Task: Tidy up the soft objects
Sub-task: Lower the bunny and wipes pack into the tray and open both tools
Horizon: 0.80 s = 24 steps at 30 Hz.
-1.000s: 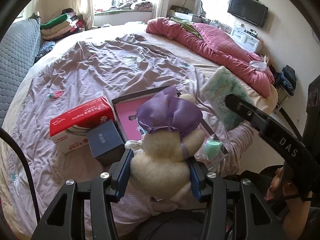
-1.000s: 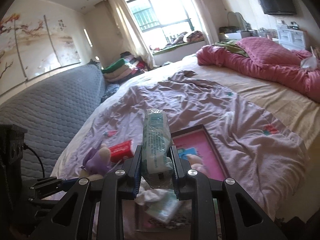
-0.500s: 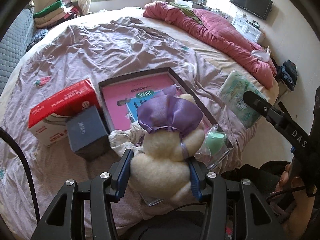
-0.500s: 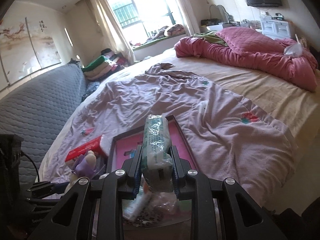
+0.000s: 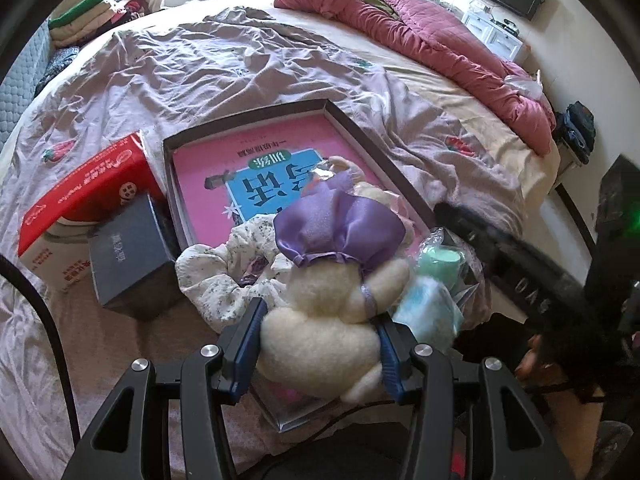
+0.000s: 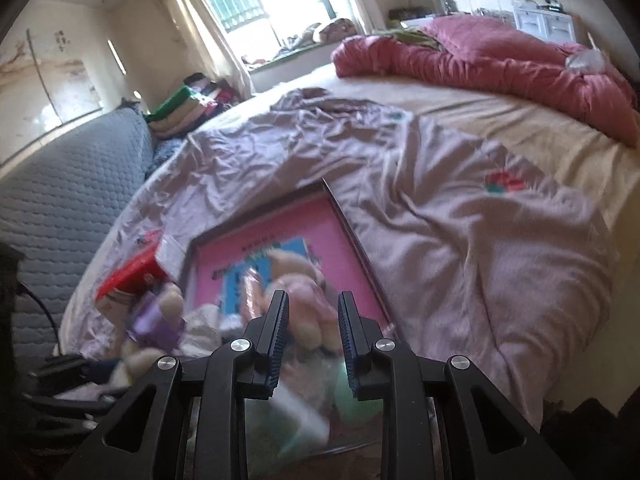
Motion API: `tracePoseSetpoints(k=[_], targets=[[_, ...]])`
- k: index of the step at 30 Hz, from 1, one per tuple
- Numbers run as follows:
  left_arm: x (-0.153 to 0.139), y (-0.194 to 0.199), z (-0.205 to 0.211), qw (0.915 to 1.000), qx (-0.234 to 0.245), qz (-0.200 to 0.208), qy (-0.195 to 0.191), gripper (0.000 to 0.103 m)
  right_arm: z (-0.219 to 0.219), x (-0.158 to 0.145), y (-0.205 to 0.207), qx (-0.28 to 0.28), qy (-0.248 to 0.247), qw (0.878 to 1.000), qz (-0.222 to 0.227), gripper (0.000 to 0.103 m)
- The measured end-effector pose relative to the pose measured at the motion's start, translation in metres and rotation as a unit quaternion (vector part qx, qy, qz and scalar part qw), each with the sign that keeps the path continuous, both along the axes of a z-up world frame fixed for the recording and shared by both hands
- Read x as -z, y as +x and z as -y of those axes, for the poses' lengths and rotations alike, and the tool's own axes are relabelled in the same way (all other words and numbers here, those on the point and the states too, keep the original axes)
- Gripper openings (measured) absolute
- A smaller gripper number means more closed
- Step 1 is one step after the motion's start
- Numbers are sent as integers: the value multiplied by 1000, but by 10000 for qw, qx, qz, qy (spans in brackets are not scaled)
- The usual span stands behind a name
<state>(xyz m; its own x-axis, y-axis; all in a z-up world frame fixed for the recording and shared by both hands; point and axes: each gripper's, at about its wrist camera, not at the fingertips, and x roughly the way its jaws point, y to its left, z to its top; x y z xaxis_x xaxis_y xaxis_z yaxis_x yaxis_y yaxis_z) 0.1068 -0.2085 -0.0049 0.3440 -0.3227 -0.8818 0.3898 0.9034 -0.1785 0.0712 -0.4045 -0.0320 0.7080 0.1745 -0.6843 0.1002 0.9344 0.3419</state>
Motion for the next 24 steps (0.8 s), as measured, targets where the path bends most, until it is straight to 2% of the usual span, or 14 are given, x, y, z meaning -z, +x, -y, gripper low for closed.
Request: tracePoseSetpoints(k=[4, 8, 11, 14, 19, 24], targets=[[8, 4, 0, 9999, -30, -102, -2, 51, -6, 12, -2, -74, -39, 9999, -79, 26], [9, 4, -1, 9999, -34, -123, -57, 51, -11, 16, -8, -7, -246, 9997, 92, 26], [7, 3, -1, 9999, -8, -92, -72, 51, -12, 4, -15, -77, -278, 9988, 400, 27], [6, 4, -1, 9999, -1, -93, -91, 51, -14, -11, -21, -287, -321, 9979, 488, 30], [12, 5, 1, 9999, -17, -158, -36, 52, -20, -22, -38, -551, -383, 9970, 390, 38], [18, 5, 2, 9997, -62, -215, 17, 52, -30, -25, -54, -821, -482, 9950, 291, 39]])
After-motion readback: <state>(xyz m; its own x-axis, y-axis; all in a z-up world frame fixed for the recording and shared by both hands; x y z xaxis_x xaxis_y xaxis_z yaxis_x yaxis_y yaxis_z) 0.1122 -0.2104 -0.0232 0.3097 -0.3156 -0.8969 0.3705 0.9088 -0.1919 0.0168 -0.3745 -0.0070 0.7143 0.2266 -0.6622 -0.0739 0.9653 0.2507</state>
